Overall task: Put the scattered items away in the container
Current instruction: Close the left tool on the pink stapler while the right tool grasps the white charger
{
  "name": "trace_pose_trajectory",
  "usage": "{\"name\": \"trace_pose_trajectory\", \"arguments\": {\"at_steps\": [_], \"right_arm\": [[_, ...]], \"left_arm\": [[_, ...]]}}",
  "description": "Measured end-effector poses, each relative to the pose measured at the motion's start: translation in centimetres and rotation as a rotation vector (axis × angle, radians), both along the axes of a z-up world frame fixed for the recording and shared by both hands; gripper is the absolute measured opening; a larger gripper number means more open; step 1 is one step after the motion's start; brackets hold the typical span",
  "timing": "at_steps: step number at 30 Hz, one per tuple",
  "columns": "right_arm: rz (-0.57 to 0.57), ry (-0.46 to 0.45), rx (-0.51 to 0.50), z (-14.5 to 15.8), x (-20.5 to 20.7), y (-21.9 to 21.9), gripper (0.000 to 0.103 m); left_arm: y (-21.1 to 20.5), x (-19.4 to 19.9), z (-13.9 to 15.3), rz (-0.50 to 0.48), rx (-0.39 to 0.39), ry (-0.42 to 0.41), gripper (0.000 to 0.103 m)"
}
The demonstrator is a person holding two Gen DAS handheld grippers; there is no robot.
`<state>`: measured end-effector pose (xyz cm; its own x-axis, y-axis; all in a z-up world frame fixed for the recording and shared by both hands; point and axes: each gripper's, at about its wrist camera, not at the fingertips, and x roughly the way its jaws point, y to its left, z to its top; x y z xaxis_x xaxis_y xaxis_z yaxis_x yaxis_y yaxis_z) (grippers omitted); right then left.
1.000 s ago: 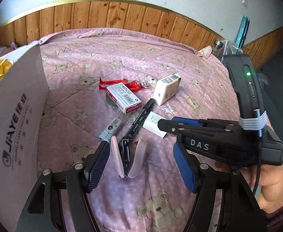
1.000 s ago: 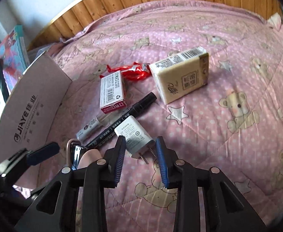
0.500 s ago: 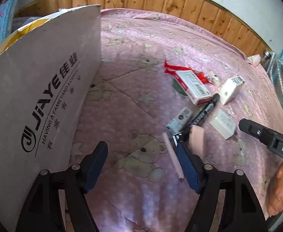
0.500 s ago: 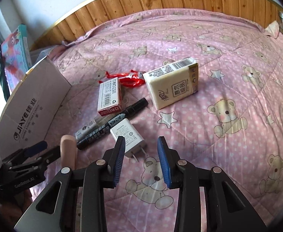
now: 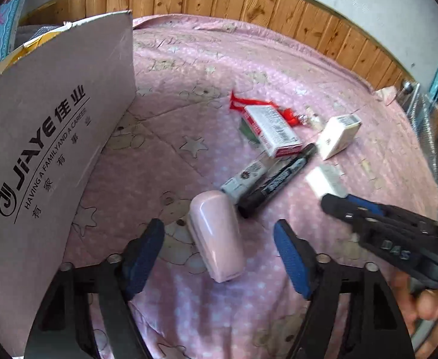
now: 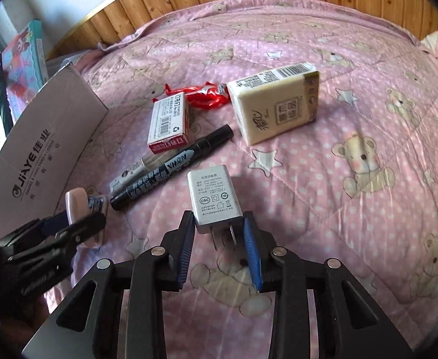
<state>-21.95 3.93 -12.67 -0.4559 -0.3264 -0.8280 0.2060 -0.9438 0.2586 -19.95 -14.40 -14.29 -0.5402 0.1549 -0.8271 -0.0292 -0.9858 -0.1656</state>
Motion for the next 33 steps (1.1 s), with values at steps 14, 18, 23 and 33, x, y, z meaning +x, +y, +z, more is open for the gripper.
{"name": "trace_pose_trajectory", "arguments": {"at_steps": [14,18,23,33], "right_arm": [[0.017,0.036,0.025,0.1,1.5,-0.1,0.032],[0.04,0.046,0.045,-0.4,2.3,-0.5,0.035],[0.001,0.047,0.053,-0.3,2.9,-0.8,0.033],[-0.04,0.032,0.007,1.2,6.9,-1.2,0.033]], "left_arm": [[-0.3,-0.1,-0.2,-0.042,-0.048,0.004,0.03],[-1.5,1.1,-0.2,-0.046,-0.062,0.004,0.035],[-0.8,0.7,-0.6,-0.056,-0.076,0.027,0.029],[-0.8,2.7,1.9,-0.092,-0.009,0.068,0.029]]}}
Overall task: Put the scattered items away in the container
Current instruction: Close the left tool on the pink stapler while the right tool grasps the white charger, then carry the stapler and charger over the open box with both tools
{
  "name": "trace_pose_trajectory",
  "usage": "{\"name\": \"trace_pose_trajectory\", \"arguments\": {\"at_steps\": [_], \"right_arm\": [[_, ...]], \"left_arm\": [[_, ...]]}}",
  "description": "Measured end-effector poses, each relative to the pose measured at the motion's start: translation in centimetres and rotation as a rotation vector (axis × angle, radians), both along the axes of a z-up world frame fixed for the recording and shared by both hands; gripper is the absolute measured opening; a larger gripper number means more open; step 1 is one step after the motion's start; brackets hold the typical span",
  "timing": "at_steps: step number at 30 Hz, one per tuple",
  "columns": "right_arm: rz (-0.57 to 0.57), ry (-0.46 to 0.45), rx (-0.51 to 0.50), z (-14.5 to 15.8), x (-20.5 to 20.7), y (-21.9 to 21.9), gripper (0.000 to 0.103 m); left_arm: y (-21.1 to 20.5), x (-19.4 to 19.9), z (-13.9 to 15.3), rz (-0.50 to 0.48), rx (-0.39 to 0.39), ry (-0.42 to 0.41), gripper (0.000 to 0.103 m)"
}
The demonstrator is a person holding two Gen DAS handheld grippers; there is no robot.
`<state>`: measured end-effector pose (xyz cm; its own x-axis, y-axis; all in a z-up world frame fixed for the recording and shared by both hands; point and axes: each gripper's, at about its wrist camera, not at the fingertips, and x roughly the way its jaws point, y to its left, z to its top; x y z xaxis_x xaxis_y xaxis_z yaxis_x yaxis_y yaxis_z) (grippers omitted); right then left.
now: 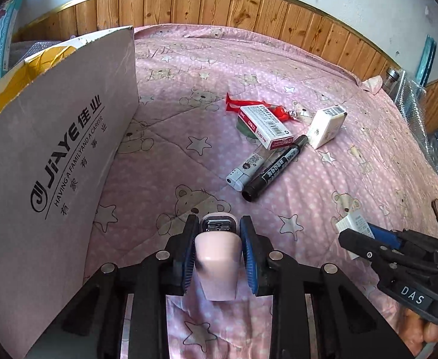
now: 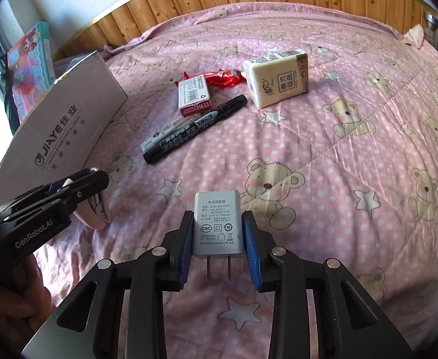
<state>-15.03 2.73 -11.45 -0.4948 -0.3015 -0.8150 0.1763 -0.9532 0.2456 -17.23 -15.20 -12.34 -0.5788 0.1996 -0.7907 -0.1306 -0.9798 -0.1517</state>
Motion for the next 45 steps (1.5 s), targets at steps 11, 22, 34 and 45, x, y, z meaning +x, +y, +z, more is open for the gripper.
{"name": "trace_pose_trajectory", "arguments": {"at_steps": [11,22,34,45], "right_arm": [[-0.018,0.037,-0.001,2.1,3.8,-1.0,0.033],[-0.004,0.092,0.015,4.5,5.8,-2.1,0.033],[0.032,0.146,0.029,7.1,8.2,-4.5,0.033],[0.072,0.199,0.048,9.5,9.5,-7.5,0.033]], "left_arm": [[-0.5,2.8,2.6,-0.042,0.069,0.051,0.029],[-0.7,5.6,5.4,-0.059,0.096,0.112,0.029],[-1.7,7.5,8.3,-0.024,0.06,0.14,0.029],[-4.1,9.5,11.5,-0.01,0.099,0.194,0.029]]}}
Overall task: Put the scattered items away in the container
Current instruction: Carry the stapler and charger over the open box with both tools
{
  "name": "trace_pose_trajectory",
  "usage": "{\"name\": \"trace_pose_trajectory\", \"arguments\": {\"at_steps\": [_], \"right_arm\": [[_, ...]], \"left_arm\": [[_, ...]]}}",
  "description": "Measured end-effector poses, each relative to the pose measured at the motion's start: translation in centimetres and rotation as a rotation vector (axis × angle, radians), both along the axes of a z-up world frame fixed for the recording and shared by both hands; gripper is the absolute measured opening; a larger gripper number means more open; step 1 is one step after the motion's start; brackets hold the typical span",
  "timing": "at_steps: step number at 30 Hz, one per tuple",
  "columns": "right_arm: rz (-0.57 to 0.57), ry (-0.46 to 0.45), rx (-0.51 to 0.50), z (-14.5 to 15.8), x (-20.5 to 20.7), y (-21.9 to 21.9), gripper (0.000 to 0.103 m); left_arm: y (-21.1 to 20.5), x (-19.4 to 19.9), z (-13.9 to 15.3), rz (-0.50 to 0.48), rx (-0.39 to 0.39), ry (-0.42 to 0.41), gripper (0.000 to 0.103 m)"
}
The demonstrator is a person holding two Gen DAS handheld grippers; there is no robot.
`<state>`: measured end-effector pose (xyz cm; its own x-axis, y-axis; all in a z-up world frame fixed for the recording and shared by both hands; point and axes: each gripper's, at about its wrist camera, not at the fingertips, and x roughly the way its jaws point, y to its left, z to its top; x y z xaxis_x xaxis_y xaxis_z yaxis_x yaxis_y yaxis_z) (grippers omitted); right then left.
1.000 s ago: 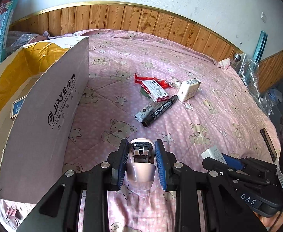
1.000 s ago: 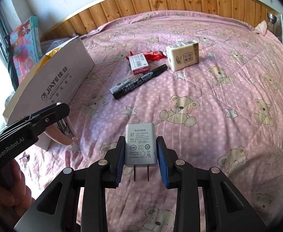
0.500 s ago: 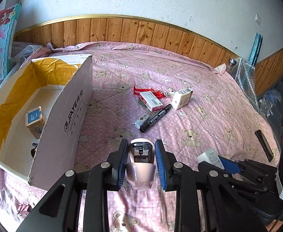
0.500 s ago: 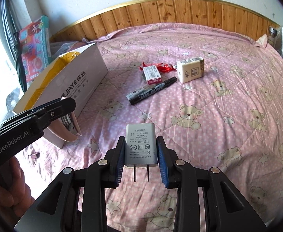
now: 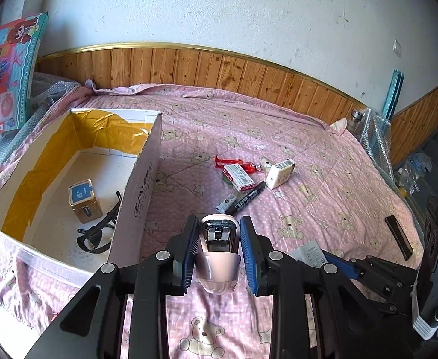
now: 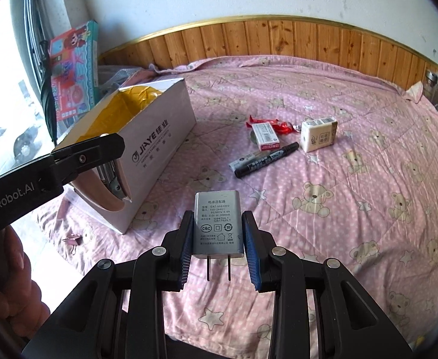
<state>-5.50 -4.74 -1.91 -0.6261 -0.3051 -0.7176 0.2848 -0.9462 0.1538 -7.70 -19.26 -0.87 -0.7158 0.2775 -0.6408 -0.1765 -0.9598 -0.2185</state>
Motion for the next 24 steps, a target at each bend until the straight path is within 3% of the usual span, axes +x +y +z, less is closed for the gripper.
{"name": "trace_pose_trajectory", "arguments": {"at_steps": [10,24], "right_arm": [[0.038,0.037,-0.013,2.4,0.0,-2.9,0.033],[0.139,0.09,-0.006,6.2,-2.3,-9.5,0.033]], "left_arm": [[-3.0,1.1,3.2,-0.003,0.045,0.052,0.029],[-10.5,0.0,5.3,0.098,0.074,0.083,0.029]]}}
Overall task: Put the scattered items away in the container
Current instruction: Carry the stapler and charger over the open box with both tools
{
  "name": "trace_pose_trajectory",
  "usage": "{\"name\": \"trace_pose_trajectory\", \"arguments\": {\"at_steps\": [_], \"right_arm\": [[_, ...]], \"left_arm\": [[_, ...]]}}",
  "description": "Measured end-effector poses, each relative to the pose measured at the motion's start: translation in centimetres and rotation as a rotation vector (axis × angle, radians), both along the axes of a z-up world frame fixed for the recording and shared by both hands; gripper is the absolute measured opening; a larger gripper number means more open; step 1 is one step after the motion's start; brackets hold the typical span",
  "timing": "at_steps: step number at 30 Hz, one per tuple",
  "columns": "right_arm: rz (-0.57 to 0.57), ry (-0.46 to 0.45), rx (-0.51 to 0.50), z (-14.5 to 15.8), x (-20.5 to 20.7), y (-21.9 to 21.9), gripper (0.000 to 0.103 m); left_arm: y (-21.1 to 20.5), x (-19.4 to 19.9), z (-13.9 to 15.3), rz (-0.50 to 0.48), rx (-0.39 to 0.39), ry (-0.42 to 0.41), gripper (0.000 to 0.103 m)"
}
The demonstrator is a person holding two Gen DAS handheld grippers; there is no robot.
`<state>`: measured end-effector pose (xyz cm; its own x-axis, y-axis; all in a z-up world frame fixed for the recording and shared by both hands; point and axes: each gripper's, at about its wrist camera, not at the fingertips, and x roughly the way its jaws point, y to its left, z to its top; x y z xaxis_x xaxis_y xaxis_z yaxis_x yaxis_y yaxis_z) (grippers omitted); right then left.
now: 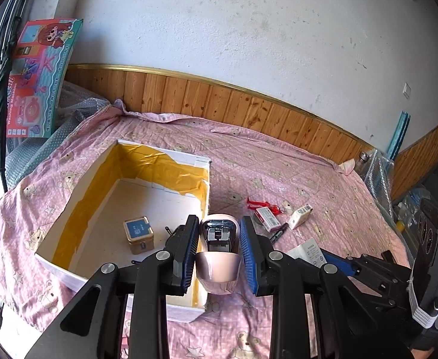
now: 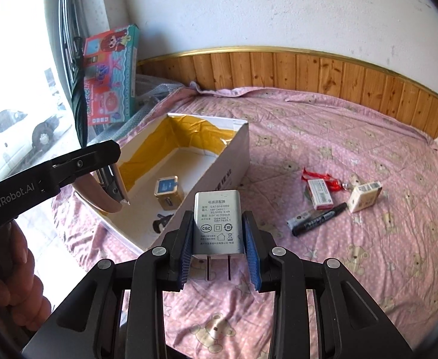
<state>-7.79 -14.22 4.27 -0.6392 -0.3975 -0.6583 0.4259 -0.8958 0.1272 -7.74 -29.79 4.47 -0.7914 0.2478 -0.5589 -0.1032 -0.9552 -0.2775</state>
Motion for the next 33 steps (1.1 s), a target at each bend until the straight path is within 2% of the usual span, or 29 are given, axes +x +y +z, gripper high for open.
{"name": "trace_pose_trajectory", "arguments": {"at_steps": [12,20,27,33], "right_arm": [[0.076,0.012,0.004,1.7,-2.6,-4.3,0.033],[0.134,-0.005,-0.006,2.4,-5.1,-7.2,0.033],[0.169,-0.051,-0.007,1.9,-8.2,-9.3,0.033],[0.173,-0.104,-0.01,0.9,-11.3,-10.2,0.033]], "left_arm": [[-6.0,-1.8,0.4,0.09,-0.035,-0.007,0.029],[-8.6,-3.5,-0.4,0.122,-0.045,-0.059,0.029],[-9.7,-5.4,-1.5,0.107,-0.055,-0.127,0.029],[-10.1,-8.2,-1.2,0.076,-0.068,-0.173,0.029]]}}
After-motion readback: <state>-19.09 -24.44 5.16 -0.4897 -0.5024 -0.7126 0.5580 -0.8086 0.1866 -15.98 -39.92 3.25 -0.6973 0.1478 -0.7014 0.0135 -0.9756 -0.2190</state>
